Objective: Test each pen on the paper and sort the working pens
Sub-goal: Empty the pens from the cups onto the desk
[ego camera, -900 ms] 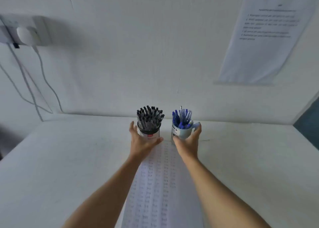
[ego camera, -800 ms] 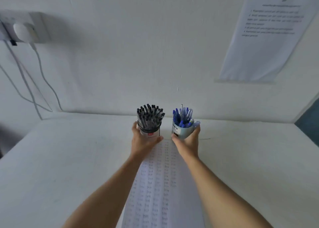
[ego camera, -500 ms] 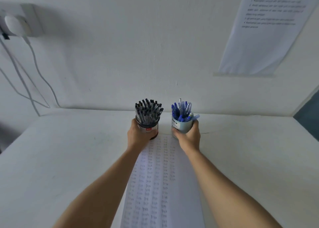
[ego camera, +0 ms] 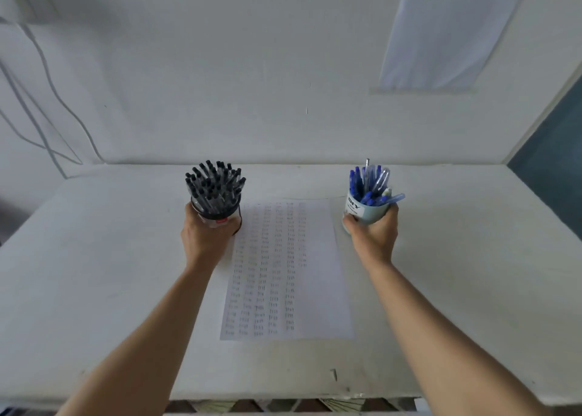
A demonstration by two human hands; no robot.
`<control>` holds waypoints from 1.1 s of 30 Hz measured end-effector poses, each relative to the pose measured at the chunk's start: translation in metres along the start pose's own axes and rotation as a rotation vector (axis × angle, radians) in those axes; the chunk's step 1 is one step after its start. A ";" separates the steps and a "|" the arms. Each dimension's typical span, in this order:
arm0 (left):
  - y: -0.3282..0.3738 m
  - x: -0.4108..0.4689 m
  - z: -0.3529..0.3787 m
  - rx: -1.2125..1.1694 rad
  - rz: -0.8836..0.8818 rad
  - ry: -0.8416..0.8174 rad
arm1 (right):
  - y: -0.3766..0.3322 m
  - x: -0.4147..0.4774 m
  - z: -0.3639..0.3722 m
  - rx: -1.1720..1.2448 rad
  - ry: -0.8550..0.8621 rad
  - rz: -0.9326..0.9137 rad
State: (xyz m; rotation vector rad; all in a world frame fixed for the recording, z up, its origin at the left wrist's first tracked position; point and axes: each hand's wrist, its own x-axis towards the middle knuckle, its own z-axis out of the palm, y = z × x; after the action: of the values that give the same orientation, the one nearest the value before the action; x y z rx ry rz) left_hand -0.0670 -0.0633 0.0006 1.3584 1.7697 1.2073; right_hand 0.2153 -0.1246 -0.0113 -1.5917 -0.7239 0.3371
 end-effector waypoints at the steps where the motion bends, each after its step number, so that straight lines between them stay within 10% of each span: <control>1: -0.004 -0.003 -0.004 -0.006 -0.022 0.013 | 0.004 -0.003 -0.006 -0.009 0.020 0.002; 26: -0.014 -0.019 -0.026 -0.004 -0.047 0.019 | -0.035 -0.084 0.001 -0.237 0.231 0.336; 33: -0.005 -0.019 -0.031 -0.072 -0.072 0.030 | -0.043 -0.137 0.046 -0.329 -0.385 -0.142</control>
State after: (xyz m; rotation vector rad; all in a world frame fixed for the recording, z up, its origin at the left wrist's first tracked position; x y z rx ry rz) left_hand -0.0903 -0.0911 0.0072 1.2315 1.7625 1.2461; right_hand 0.0730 -0.1739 -0.0033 -1.7915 -1.2334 0.4430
